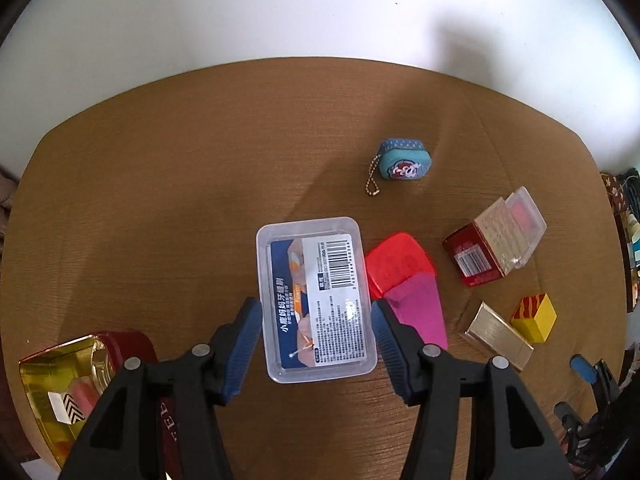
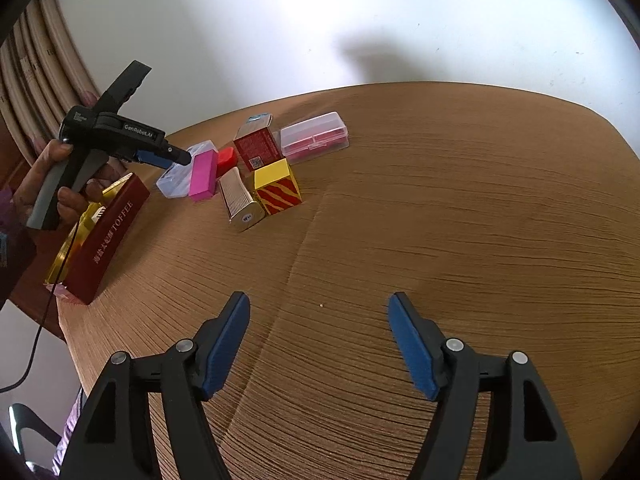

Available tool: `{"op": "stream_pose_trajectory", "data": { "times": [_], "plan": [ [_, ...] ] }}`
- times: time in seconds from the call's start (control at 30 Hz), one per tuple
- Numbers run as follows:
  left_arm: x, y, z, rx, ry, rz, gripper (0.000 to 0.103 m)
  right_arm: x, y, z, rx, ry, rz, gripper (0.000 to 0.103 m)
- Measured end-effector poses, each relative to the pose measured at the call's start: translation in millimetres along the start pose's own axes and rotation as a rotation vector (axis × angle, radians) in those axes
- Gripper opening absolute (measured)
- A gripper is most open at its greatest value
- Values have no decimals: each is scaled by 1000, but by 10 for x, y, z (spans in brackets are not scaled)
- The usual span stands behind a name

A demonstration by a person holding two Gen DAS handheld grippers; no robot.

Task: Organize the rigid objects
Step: 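Grasp the clear plastic box with the left tool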

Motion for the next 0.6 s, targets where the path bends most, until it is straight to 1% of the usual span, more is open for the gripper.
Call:
{"op": "stream_pose_trajectory", "data": {
  "times": [0.03,0.1,0.13,0.2,0.23,0.33,0.4,0.5,0.6],
  "plan": [
    [6,-9,-15,5,1,-3,61,1,2,2,1,0,1,70],
    [17,-34,-55,37,0,9,62,3,5,3,3,1,2,70],
    [39,-35,-112,72,17,25,62,4,7,5,4,1,3,70],
    [99,-41,-175,106,46,43,63,5,8,6,7,1,5,71],
    [121,-44,-192,109,70,54,63,3,7,8,7,0,6,71],
    [177,-64,-226,110,91,67,64,1,4,1,11,-3,5,72],
    [208,-74,-269,119,72,71,64,4,3,0,13,-4,8,74],
    [231,-62,-363,137,17,72,64,14,10,4,13,-4,12,75],
    [255,-58,-348,100,11,96,64,11,14,2,14,-4,11,75]
  ]
}}
Point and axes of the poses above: each gripper's, at about its wrist camera, not at the fingertips, and z roughly against the way its jaws point, x to its left, y to its underside, the point moved 1 cm from there along -z, roughly the way its jaws point, and after that the axes turned 15 degrees about y, right-handed, at the moved point
